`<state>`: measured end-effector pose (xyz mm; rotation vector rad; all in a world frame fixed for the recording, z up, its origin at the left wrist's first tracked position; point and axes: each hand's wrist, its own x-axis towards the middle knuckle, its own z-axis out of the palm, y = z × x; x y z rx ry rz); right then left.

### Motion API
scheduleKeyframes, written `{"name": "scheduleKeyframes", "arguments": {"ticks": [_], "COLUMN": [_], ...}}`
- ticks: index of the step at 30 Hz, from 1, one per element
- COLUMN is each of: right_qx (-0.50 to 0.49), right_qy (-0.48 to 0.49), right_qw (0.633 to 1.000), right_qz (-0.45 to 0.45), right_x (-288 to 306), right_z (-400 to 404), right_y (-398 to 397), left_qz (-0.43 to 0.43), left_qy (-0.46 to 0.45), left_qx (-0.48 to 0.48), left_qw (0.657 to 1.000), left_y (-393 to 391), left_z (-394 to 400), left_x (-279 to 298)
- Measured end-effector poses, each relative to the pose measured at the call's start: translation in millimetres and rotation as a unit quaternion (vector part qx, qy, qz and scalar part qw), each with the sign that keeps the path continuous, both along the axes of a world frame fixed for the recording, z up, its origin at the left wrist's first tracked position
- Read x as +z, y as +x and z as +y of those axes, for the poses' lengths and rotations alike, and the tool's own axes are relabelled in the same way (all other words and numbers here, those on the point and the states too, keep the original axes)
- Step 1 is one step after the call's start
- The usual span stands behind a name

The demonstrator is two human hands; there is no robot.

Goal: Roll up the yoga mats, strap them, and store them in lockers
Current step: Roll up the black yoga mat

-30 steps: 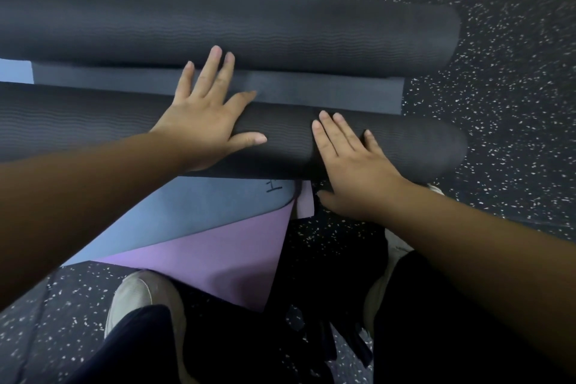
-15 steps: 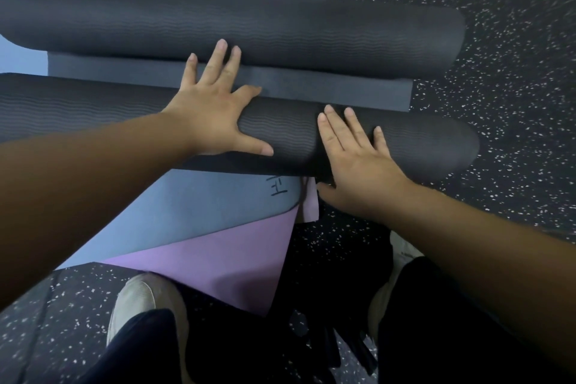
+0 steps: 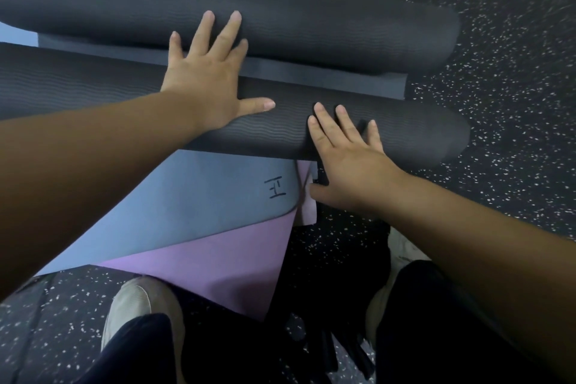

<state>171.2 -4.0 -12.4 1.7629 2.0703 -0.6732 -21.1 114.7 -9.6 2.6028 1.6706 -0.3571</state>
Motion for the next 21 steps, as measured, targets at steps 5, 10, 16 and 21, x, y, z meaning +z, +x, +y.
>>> {"name": "scheduleKeyframes", "arguments": {"ticks": [5,10,16,21], "right_qx": [-0.016,-0.033,-0.051,-0.053], "right_qy": [-0.001,0.011,0.063,0.05], "right_qw": [1.0,0.999,0.997,0.997], "right_qz": [-0.001,0.003,-0.011,-0.022], "right_x": [0.4,2.7,0.7,0.1], "right_z": [6.7,10.8,14.8,25.0], "right_y": [-0.2,0.9,2.0,3.9], "left_qz": [0.018,-0.02,-0.001,0.048], "left_qy": [0.065,0.011,-0.014,-0.001], "left_qx": [0.025,0.029,0.01,-0.052], "left_qw": [0.997,0.999,1.0,0.998], "left_y": [7.1,-2.9,-9.0,-15.1], "left_z": [0.2,2.5,-3.7,-6.9], "left_x": [0.9,-4.5,-6.5,-8.4]}}
